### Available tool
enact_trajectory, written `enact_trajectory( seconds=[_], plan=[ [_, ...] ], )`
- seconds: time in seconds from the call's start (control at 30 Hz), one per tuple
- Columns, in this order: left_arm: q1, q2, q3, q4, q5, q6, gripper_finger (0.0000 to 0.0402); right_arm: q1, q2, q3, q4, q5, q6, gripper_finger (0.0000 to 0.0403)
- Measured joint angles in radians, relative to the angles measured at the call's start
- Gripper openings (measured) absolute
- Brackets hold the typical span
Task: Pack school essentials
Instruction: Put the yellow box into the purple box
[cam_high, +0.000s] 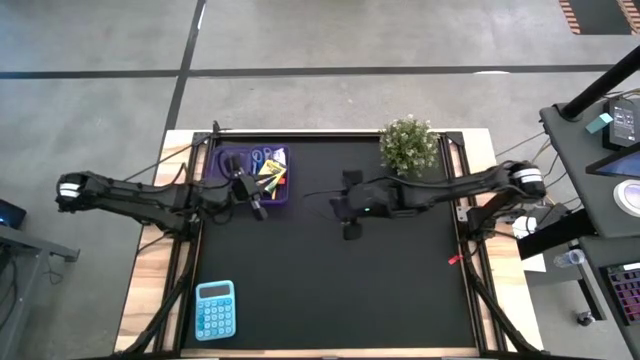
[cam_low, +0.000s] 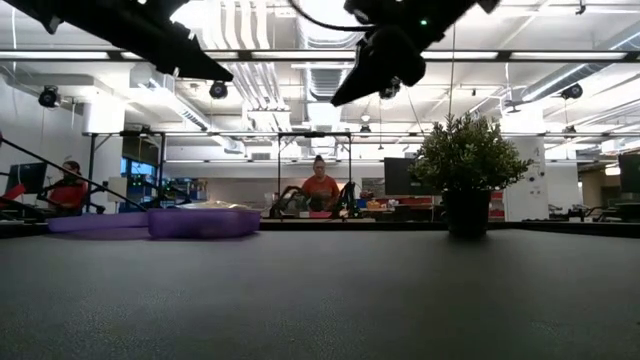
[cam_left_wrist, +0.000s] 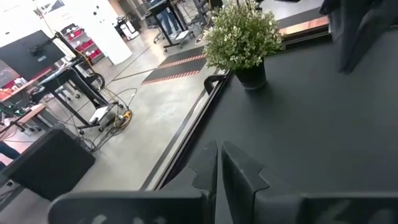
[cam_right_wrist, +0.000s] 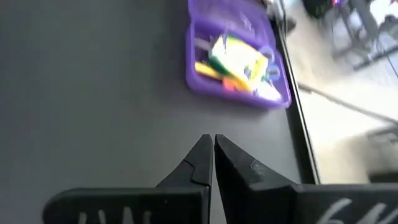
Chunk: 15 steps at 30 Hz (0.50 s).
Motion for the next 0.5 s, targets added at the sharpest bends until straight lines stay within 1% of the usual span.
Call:
enact_trajectory(
  seconds=[0.13, 0.23, 0.4, 0.5],
  plan=[
    [0.011, 0.003, 0.000, -0.002, 0.000, 0.001, 0.0006, 0.000, -0.087, -0.138, 0.200, -0.067, -0.007, 0.0009],
    [0.019, 0.003, 0.000, -0.016, 0.000, 0.001, 0.0005, 0.000, -0.147, -0.230, 0.324, -0.070, 0.008, 0.0009],
    [0.051, -0.006, 0.000, -0.054, 0.000, -0.011, 0.0005, 0.000, -0.222, -0.350, 0.468, -0.070, 0.062, 0.0009],
    [0.078, -0.007, 0.000, -0.100, 0.001, -0.046, 0.0005, 0.000, -0.252, -0.391, 0.514, -0.070, 0.098, 0.0009]
  ],
)
